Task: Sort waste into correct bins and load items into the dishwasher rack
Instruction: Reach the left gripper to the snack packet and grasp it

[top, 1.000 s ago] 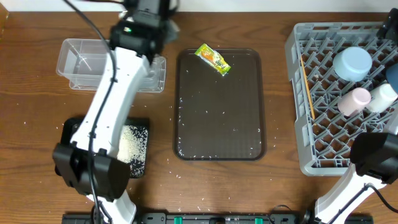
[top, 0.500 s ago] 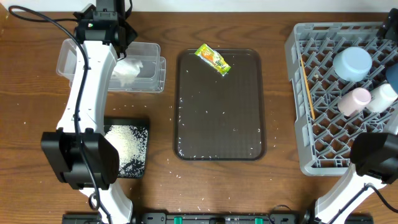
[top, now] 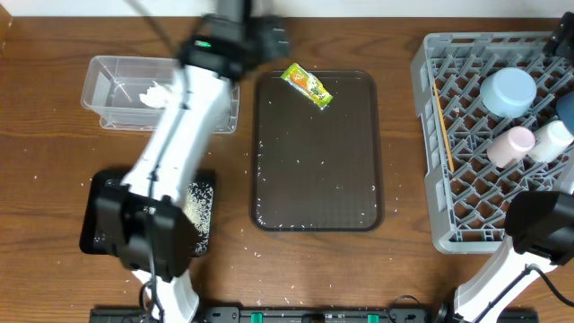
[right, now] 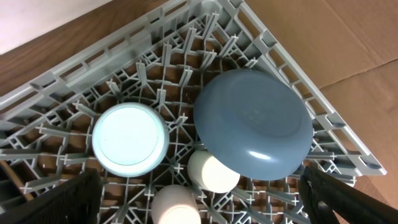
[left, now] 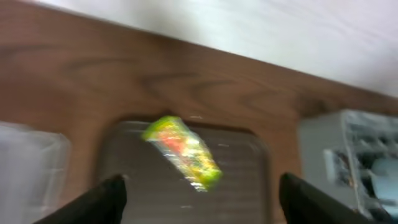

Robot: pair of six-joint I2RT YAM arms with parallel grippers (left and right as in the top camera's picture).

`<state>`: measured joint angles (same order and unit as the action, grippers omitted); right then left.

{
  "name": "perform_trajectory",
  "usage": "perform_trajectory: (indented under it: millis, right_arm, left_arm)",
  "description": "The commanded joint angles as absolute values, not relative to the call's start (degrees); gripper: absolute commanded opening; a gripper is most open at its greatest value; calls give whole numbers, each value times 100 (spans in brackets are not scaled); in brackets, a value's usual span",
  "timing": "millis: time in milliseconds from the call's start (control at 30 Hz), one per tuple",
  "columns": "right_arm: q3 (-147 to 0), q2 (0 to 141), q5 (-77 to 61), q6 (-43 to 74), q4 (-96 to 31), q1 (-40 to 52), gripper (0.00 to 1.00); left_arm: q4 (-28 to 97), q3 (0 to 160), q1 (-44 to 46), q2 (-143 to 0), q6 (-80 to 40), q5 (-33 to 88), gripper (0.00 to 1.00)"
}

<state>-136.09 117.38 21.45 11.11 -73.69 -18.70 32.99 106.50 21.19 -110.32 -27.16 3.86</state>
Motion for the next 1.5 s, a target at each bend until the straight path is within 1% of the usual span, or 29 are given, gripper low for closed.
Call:
perform_trajectory:
  millis: [0, 133, 267, 367, 633, 1100, 1167, 1200, 1267, 1433, 1467]
  right_arm:
    - [-13607, 11712, 2202, 1175, -7373, -1879, 99]
    - [-13605, 11712, 2202, 1175, -7373, -1879, 99]
    - [-13605, 11712, 2202, 1177, -7373, -1879, 99]
    - [-13605, 11712, 2202, 1175, -7373, -1879, 99]
    - [-13607, 11712, 2202, 1175, -7373, -1879, 99]
    - [-13607, 11712, 2202, 1175, -7373, -1879, 99]
    - [-13605, 11712, 2202, 1175, -7373, -1879, 99]
    - [-13605, 11712, 2202, 1175, -7373, -1879, 99]
    - [-13607, 11712, 2202, 1175, -7373, -1879, 99]
    - [-13605, 11712, 2202, 1175, -7373, -1879, 99]
    - [-13605, 11712, 2202, 1175, -7373, -1879, 99]
  left_arm:
    - [3035, 10641, 2591, -11404, -2742, -596, 81]
    - [2497, 10641, 2875, -11952, -2995, -937, 81]
    - [2416, 10639, 2873, -12442, -3603, -1170, 81]
    - [2427, 10639, 2832, -12763, -3841, -1166, 81]
    - [2432, 10639, 2836, -13351, -4115, -1162, 81]
    - [2519, 10639, 2836, -13734, -4364, -1118, 81]
    - [2563, 10639, 2836, -13771, -4362, -1118, 75]
    - [2578, 10639, 2838, -13773, -4362, -1118, 71]
    - [2580, 10639, 2836, -13773, -4359, -1120, 60]
    - [2602, 10641, 2832, -13762, -4298, -1118, 37]
    - [2617, 10641, 2832, -13745, -4265, -1116, 30]
